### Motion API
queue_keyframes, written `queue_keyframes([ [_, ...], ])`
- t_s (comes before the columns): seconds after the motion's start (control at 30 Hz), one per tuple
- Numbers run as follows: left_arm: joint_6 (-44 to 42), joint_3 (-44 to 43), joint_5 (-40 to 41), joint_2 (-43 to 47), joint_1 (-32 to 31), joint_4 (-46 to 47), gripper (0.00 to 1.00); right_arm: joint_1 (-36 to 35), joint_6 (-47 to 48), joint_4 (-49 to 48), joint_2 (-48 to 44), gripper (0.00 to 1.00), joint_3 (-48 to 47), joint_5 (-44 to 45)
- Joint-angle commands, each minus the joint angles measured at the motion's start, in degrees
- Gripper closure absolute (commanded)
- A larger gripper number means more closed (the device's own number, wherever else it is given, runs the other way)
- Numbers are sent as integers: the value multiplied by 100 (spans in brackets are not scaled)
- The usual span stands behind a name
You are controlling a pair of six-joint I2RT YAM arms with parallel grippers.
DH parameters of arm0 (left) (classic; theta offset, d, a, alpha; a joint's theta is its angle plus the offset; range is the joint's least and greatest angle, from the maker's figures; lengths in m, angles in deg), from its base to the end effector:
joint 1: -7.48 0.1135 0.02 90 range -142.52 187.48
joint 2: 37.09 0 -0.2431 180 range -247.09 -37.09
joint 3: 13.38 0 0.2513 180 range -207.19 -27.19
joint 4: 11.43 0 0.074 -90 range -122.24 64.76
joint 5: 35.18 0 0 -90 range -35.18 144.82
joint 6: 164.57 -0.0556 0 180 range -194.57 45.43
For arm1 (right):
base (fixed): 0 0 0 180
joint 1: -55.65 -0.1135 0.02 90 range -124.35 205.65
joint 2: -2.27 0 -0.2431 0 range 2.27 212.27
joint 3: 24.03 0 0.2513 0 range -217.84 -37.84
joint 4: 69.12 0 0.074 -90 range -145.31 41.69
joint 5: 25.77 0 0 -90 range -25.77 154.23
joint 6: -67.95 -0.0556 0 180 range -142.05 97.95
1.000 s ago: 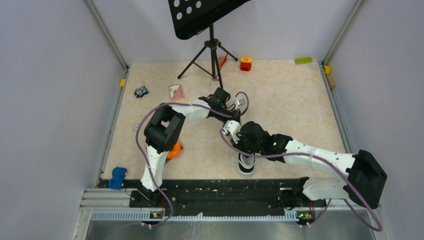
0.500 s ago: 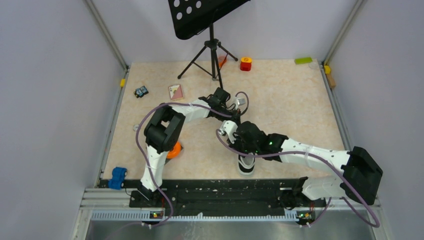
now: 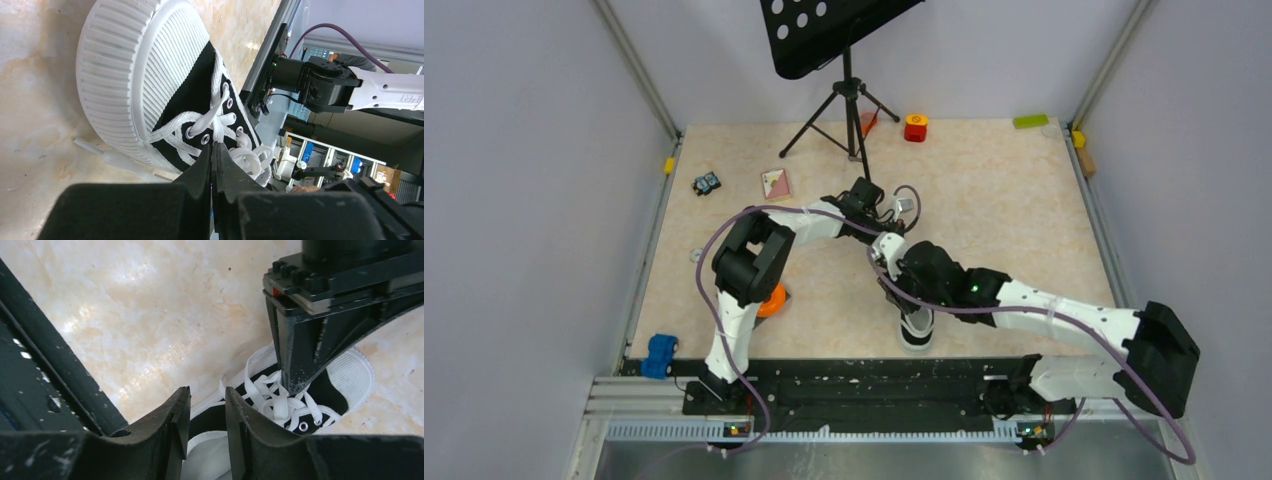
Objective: Tie the shoes
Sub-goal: Tie the shoelace on the shoe.
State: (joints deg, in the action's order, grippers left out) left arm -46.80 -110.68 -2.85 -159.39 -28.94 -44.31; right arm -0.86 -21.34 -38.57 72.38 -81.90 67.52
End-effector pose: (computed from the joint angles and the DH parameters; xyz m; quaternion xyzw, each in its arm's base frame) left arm 0.3204 -0.2948 0.1249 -0.1965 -0.8294 0.5214 0.0409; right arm 0.1560 0.2300 0.2008 -0.4285 0.8096 0.1640 0.3660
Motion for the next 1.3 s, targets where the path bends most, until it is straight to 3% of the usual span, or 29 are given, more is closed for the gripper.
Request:
queue_keyframes([
  [0.0,16,64,-174,290,22,236,100,-80,-614,-254,-696,66,-191,12],
  [0.13,42,123,-176,311,22,284,100,-72,-1361,-370,-1463,62,70,610],
  [0.27,119,229,-177,388,28,420,100,360,-3050,-153,-2182,55,467,1262],
  [0.37,82,271,-137,438,19,422,100,1127,-4430,46,-2712,52,939,929],
  [0.53,84,308,-97,461,19,425,100,2012,-5655,-367,-3386,49,1926,30],
  [0.73,88,315,-77,475,14,422,100,2074,-6414,-1115,-3407,49,2579,-299],
  [1.27,127,241,-106,453,-32,448,100,2073,-6591,-2048,-2886,50,2880,-572],
])
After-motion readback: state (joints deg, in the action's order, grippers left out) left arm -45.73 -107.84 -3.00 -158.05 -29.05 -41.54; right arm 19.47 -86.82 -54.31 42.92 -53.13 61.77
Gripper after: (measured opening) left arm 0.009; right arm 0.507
